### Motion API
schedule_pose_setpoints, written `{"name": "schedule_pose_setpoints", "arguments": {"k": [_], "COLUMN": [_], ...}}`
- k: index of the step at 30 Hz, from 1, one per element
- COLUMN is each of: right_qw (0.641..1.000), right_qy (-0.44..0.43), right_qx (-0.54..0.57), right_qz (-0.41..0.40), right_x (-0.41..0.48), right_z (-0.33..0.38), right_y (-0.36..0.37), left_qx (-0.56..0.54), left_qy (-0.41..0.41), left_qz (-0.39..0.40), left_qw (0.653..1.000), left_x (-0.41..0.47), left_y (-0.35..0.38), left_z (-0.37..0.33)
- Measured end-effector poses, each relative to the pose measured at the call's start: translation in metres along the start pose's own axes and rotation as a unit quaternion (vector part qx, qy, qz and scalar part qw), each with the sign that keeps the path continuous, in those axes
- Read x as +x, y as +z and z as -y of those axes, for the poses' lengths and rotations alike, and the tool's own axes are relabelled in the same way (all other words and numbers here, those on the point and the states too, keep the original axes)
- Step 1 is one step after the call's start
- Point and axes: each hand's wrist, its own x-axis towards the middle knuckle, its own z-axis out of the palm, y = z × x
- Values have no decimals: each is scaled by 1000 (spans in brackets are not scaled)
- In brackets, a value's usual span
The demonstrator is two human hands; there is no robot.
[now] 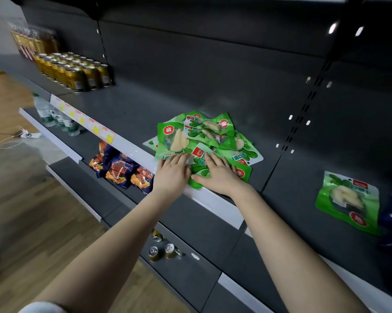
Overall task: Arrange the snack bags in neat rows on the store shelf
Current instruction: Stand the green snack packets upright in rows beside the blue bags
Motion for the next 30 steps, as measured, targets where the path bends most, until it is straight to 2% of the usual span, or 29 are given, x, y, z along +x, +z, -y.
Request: {"name": "schedule_pose_setpoints", "arguments": {"k": [4, 7, 10, 16, 19, 21, 25, 30], "right_qw": [1000, 996, 994, 993, 992, 992, 987, 946], "right_qy": [12, 20, 40, 66, 84, 81, 70, 122], "right_qx": [-22, -55, -55, -61, -57, -50, 42, 192], "right_qz": [-6, -64, -90, -74, -75, -86, -142, -231], "right_x": [-14, -26, -37, -58, -71, -80, -98, -114], "right_z": [-2, -2, -3, -15, -26, -34, -56, -87], "right_y": [1, 6, 5, 4, 2, -3, -16, -47], "left_qx": [-60, -128, -134, -113, -225, -246, -311, -389], "left_qy": [-34, -58, -46, -46, -62, -71, -36, 28], "left_qz": [-24, -65, -83, 60, 83, 80, 52, 21], "left_qw": [997, 988, 986, 991, 969, 963, 948, 921], "left_x": [-9, -14, -12, -4, 1, 3, 4, 7], "left_y": [-5, -13, -21, -21, -21, -20, -16, -26], "left_z": [-9, -20, -33, -71, -89, -98, -104, -114]}}
